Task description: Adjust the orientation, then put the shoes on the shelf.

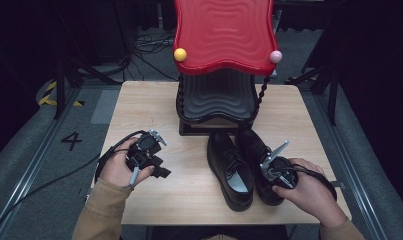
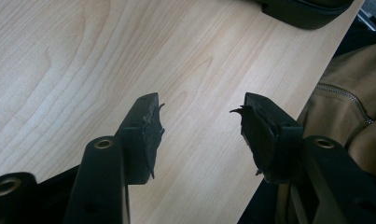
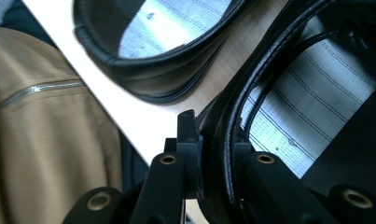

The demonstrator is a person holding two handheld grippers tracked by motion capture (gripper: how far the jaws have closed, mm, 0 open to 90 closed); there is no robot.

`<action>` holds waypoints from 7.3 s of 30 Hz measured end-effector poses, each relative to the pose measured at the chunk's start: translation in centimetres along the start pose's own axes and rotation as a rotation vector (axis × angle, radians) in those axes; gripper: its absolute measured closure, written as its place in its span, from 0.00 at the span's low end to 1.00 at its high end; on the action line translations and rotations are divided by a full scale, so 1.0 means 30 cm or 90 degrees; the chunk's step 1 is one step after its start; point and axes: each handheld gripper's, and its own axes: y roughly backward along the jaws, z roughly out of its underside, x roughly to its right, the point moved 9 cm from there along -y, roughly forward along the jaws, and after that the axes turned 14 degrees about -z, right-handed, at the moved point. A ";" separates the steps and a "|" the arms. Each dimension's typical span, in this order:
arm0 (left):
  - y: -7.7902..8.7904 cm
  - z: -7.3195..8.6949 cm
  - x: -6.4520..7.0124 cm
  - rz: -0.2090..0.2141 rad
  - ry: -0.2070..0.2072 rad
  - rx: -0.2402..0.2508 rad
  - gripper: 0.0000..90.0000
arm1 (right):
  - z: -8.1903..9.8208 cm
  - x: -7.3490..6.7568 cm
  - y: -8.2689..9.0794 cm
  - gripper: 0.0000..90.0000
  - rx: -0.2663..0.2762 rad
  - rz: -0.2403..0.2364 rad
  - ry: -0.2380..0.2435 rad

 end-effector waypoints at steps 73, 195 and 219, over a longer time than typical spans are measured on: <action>-0.023 0.039 -0.008 -0.008 0.025 -0.021 0.53 | -0.152 0.099 -0.150 0.73 0.066 0.091 -0.238; 0.049 0.115 -0.102 -0.023 0.113 0.032 0.51 | -0.495 -0.244 1.036 0.92 0.198 0.097 -0.213; 0.064 0.212 -0.131 -0.023 0.152 0.039 0.50 | -0.916 -0.064 1.207 0.92 0.314 0.174 -0.271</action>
